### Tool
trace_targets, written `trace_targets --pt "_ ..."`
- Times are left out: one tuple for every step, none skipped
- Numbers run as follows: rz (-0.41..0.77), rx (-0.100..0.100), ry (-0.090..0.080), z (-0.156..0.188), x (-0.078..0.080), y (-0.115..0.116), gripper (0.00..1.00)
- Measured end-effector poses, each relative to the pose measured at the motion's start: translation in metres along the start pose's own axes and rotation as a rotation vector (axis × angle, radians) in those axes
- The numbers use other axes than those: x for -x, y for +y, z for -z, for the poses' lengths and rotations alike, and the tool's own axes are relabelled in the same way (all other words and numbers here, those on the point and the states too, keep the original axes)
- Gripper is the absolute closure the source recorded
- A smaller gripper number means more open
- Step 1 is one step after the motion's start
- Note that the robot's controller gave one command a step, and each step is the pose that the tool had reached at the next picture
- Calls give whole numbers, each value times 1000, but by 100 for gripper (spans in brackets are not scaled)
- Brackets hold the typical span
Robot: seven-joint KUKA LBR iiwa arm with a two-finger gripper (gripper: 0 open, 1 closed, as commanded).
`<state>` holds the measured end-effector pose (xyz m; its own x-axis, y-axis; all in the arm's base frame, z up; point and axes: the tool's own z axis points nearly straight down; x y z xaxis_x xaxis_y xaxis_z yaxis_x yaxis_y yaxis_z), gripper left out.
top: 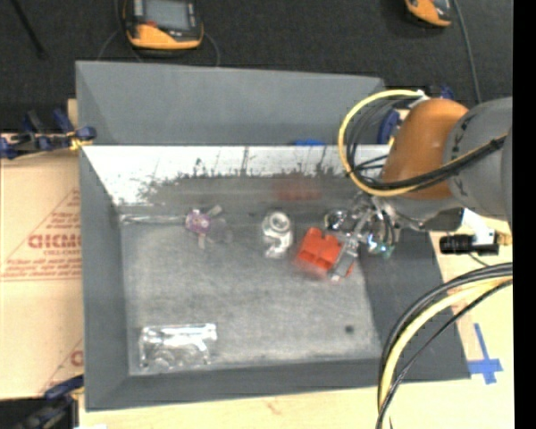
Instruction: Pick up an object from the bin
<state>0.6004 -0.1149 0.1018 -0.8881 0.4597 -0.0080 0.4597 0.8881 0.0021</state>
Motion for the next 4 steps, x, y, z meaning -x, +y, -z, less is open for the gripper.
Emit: trace_targets --pt "-185 0 0 -1 2 1 0" --pt "-371 -3 4 -31 3 8 0" --pt "-394 -5 5 -31 -13 7 0" --pt "-390 -5 5 -31 -13 7 100"
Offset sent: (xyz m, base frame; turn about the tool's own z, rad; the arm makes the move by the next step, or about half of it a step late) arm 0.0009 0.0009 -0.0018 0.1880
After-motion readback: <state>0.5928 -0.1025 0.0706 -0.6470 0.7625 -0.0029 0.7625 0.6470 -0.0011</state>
